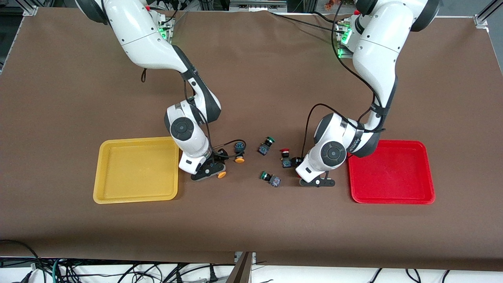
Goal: Place red and yellow buttons in trays
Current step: 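Carry the red button to the red tray while the right gripper carries yellow, then open the left gripper over the red tray while the right gripper reaches yellow, then grasp another yellow button with the right gripper while the left gripper reaches red, then place the yellow button in the yellow tray while the left gripper carries red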
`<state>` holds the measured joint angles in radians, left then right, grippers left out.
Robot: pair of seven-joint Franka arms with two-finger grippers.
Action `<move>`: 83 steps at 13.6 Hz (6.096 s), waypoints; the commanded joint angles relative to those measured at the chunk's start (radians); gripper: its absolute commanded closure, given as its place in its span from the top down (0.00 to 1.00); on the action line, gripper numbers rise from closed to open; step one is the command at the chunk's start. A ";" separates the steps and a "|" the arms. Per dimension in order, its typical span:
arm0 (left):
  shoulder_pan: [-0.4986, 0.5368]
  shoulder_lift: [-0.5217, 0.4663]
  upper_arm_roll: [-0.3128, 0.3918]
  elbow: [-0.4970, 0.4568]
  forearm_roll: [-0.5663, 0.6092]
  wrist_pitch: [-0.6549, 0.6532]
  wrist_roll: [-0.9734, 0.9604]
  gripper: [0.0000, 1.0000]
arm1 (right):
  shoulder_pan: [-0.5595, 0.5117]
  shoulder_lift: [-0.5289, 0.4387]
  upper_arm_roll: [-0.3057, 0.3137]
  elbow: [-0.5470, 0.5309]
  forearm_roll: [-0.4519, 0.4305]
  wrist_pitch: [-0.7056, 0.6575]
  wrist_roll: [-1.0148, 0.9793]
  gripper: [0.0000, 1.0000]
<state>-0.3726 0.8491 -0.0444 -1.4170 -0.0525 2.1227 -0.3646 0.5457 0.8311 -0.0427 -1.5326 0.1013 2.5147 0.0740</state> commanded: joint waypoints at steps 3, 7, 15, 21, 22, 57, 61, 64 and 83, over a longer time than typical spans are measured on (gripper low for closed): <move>-0.006 -0.005 0.001 -0.002 -0.004 0.014 0.029 0.10 | 0.016 0.014 -0.005 0.023 0.000 0.006 0.017 0.73; 0.020 -0.027 0.001 0.001 -0.006 -0.003 0.030 0.00 | 0.004 -0.039 -0.014 0.019 0.003 -0.029 0.006 0.07; 0.358 -0.212 0.009 -0.016 0.011 -0.242 0.432 0.00 | -0.317 -0.145 -0.028 -0.013 0.005 -0.286 -0.333 0.05; 0.561 -0.219 0.009 -0.132 0.063 -0.164 0.570 0.00 | -0.403 -0.116 -0.020 -0.090 0.006 -0.200 -0.362 0.99; 0.573 -0.235 0.008 -0.173 0.062 -0.147 0.572 0.00 | -0.400 -0.144 -0.004 -0.080 0.008 -0.236 -0.349 0.99; 0.049 -0.018 -0.132 -0.010 0.053 0.122 -0.229 1.00 | 0.068 -0.041 0.052 0.052 -0.089 -0.192 0.589 0.00; 0.000 -0.007 -0.127 -0.008 0.059 0.144 -0.293 1.00 | -0.070 -0.139 0.006 0.042 -0.080 -0.406 0.243 0.00; -0.017 0.014 -0.120 -0.010 0.060 0.166 -0.303 0.88 | -0.116 -0.181 -0.077 -0.090 -0.080 -0.340 0.040 0.01; 0.332 -0.249 -0.063 -0.164 0.068 -0.109 0.315 0.00 | -0.181 -0.617 -0.124 -0.096 -0.069 -0.715 0.027 1.00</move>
<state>-0.0801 0.6672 -0.0950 -1.4778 -0.0015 2.0017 -0.1229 0.3697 0.3469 -0.1642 -1.6022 0.0240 1.9152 0.0993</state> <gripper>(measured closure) 0.586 0.000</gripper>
